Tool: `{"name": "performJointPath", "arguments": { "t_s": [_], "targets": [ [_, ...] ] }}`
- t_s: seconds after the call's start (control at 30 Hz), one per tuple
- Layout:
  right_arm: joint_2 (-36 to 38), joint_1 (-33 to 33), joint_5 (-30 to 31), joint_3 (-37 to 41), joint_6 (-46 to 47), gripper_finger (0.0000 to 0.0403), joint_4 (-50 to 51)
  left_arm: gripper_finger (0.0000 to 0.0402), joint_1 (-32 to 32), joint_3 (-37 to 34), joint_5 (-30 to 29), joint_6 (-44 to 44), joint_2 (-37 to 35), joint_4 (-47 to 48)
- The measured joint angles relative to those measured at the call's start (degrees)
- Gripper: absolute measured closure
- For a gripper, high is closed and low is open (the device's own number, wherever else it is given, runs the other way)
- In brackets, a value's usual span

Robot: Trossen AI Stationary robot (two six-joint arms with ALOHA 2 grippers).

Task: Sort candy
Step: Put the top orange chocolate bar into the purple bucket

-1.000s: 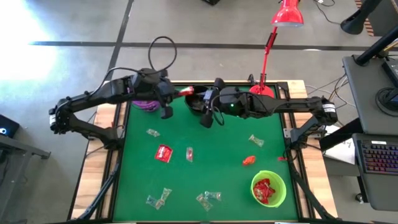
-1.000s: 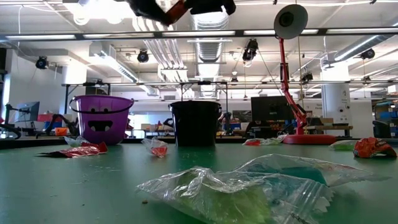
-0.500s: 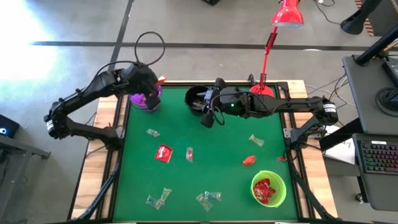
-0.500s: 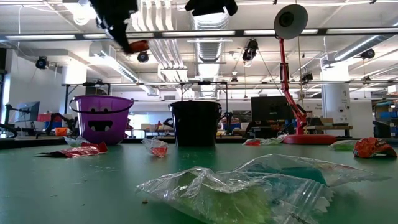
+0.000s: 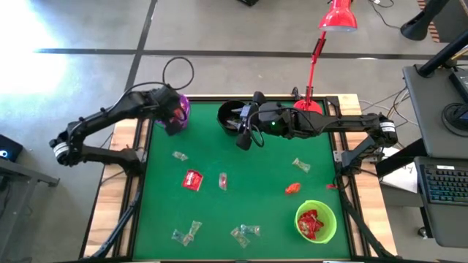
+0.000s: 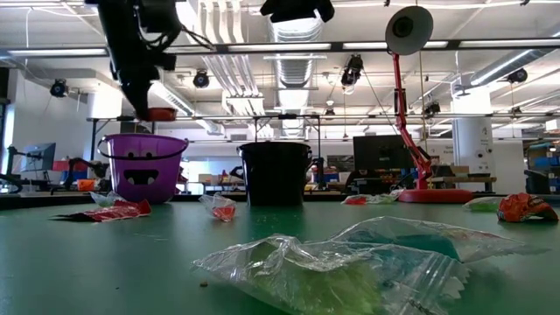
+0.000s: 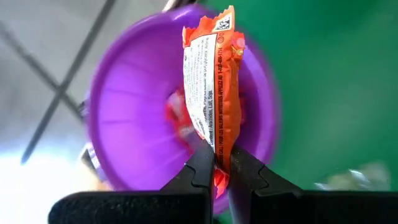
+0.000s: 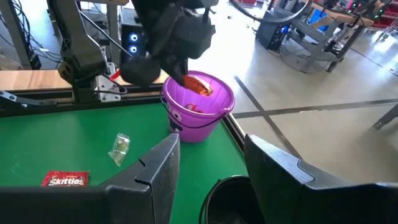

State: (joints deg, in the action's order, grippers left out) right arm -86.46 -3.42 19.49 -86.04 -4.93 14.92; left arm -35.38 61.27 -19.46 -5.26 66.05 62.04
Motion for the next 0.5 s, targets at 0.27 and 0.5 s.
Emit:
{"name": "performJointPath", "arguments": {
  "t_s": [0.27,0.5],
  "targets": [
    [0.0,0.0,0.0,0.0,0.57,0.0229,-0.04,0.0401,-2.84,-1.41,-5.41,-0.02,0.7,-0.95],
    [0.0,0.0,0.0,0.0,0.55,0.0229,-0.04,0.0401,-4.28,-1.41,-4.56,0.39,1.04,-0.68]
  ]
}}
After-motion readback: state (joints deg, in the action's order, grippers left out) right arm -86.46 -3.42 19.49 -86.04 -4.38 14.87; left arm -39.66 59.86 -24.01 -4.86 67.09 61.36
